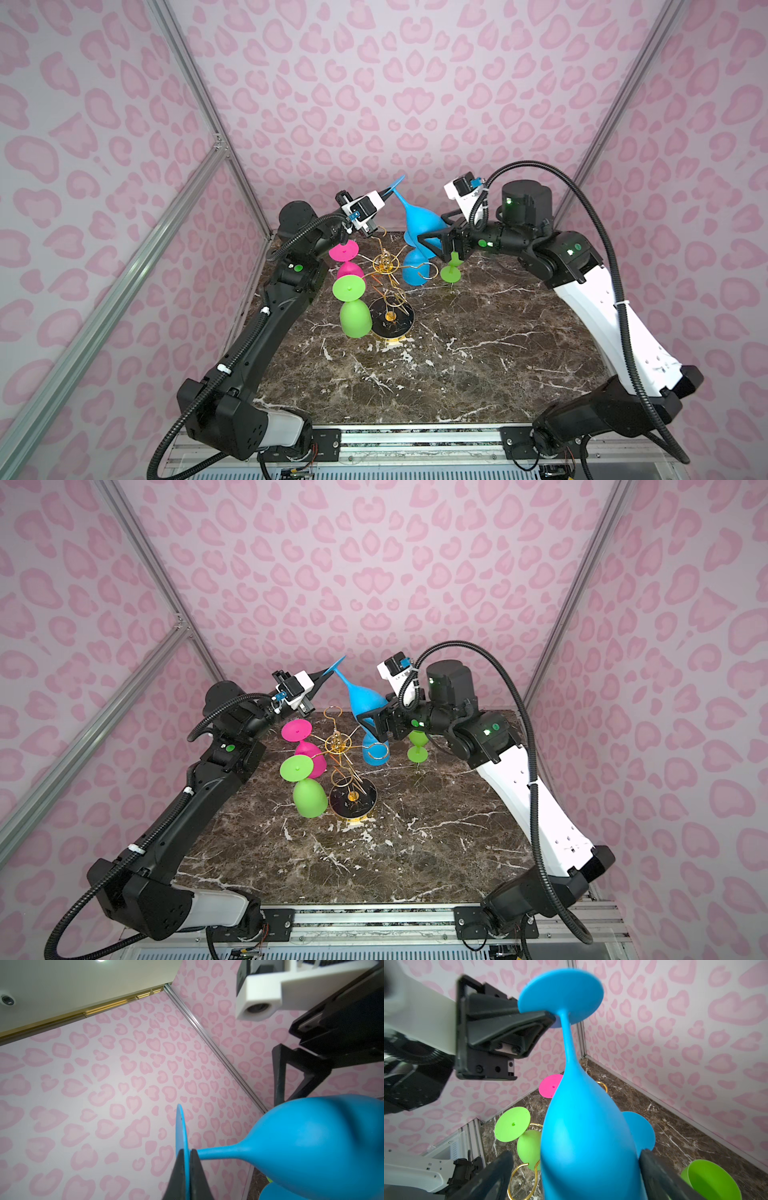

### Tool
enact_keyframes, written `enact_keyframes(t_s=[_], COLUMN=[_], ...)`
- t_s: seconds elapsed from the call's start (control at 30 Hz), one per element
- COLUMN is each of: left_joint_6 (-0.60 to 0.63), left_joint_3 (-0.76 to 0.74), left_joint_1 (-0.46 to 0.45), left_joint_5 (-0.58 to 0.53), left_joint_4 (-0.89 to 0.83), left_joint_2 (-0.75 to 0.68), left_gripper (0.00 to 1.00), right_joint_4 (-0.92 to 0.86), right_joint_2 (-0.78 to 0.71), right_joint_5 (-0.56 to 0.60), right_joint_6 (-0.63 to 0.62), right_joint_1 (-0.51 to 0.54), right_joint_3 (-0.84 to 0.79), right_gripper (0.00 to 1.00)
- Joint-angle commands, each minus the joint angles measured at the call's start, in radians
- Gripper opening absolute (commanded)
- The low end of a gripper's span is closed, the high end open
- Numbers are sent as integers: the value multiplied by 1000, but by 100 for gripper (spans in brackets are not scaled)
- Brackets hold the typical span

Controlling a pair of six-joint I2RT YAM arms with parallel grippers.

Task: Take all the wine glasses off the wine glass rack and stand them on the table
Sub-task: 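Lower the blue glass with right gripper while left gripper reaches its base, then open the right gripper and draw it back while left gripper holds the base, then close the right gripper on the rim of the blue glass bowl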

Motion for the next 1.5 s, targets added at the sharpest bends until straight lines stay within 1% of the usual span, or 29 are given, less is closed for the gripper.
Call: enact_keyframes(t_s=[0.0, 0.13, 0.23, 0.3, 0.4, 0.53, 0.63, 0.7, 0.8, 1.03, 1.1, 1.2, 1.3, 1.47], left_joint_6=[-130, -238, -364, -448, -523, -618, -641, -647, -644, -660, -664, -665, -671, -685], left_joint_3=[9, 8, 21, 27, 25, 11, -11, -22, -34, -38, -38, -39, -41, -43], left_joint_1=[7, 22, 40, 53, 63, 67, 67, 67, 69, 70, 70, 70, 70, 70], left_joint_5=[-108, -155, -199, -196, -179, -167, -156, -171, -178, -167, -169, -166, -163, -158], left_joint_4=[31, 27, 14, 6, 0, -8, -9, -12, -12, -12, -12, -12, -12, -12], left_joint_2=[7, 9, 7, 2, -1, -14, -27, -34, -43, -44, -45, -48, -54, -57], left_gripper=[3, 3, 3, 3, 3, 3, 3, 3, 3, 3, 3, 3, 3, 3], right_joint_4=[145, 283, 352, 408, 502, 537, 620, 658, 663, 686, 684, 686, 707, 728], right_joint_2=[-56, -166, -234, -262, -271, -239, -221, -203, -176, -102, -83, -52, -19, 33], right_joint_5=[-131, -208, -213, -226, -256, -259, -256, -250, -211, -160, -143, -119, -118, -124], right_joint_6=[86, 172, 216, 254, 316, 339, 388, 416, 407, 392, 388, 379, 392, 406], right_joint_1=[-56, -138, -188, -216, -245, -250, -248, -243, -212, -140, -129, -119, -116, -100], right_joint_3=[-54, -165, -248, -307, -378, -397, -446, -457, -458, -415, -372, -349, -327, -292], right_gripper=[96, 95, 91, 88, 83, 70, 62, 58, 54, 50, 49, 48, 46, 39])
